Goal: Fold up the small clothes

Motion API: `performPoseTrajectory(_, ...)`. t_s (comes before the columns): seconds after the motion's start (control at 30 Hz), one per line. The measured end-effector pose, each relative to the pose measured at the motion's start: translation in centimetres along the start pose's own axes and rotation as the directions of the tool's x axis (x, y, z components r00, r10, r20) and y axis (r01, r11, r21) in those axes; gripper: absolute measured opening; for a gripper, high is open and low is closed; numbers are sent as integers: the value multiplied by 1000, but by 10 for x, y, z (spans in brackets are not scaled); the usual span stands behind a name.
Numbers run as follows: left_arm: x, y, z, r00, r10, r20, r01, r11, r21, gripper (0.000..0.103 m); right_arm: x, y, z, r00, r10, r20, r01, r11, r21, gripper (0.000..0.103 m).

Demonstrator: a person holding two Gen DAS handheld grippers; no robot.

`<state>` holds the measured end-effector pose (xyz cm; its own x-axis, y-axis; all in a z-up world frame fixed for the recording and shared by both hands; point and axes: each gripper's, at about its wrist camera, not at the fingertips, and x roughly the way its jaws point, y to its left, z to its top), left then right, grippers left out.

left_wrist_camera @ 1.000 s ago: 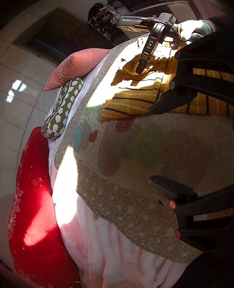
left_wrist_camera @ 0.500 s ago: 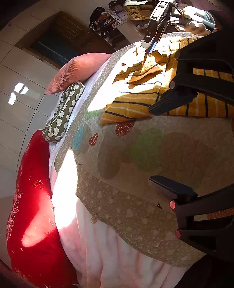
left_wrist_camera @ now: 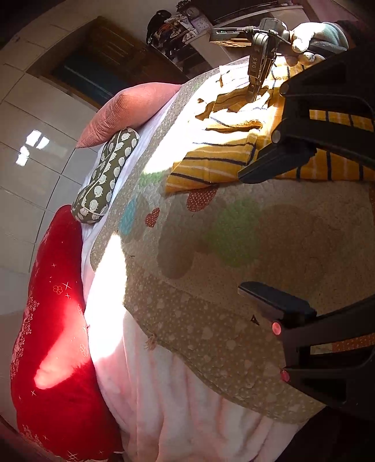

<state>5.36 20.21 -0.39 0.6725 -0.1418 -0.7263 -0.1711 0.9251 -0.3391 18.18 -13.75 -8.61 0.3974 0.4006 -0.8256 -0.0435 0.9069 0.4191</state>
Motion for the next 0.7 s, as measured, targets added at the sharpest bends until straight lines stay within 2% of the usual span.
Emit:
performPoseTrajectory(0.13, -1, 7, 1, 1000, 8, 6, -8, 1000, -15, 70, -8, 38, 18, 995, 82, 51, -79, 996, -50, 2)
performPoseTrajectory(0.33, -3, 18, 0, 999, 44, 10, -43, 999, -27, 70, 21, 116, 46, 974, 224, -19, -225, 965, -135, 3)
performPoseTrajectory(0.43, -3, 21, 0, 998, 62, 14, -62, 998, -6, 70, 9, 105, 49, 989, 145, 5, -143, 980, -142, 7)
performPoseTrajectory(0.47, -1, 21, 0, 998, 67, 17, -67, 998, 4, 70, 3, 92, 49, 995, 94, 19, -91, 986, -143, 17)
performPoseTrajectory(0.5, 1, 20, 0, 997, 70, 17, -71, 997, 12, 70, -3, 78, 46, 999, 35, 33, -30, 989, -142, 34)
performPoseTrajectory(0.57, 9, 17, -1, 998, 64, 2, -64, 998, 19, 70, -12, 44, 38, 997, -65, 48, 70, 990, -126, 49)
performPoseTrajectory(0.7, 22, 3, -5, 999, 19, -47, -18, 1000, 21, 70, -10, -2, 25, 993, -116, 14, 117, 992, -46, 49)
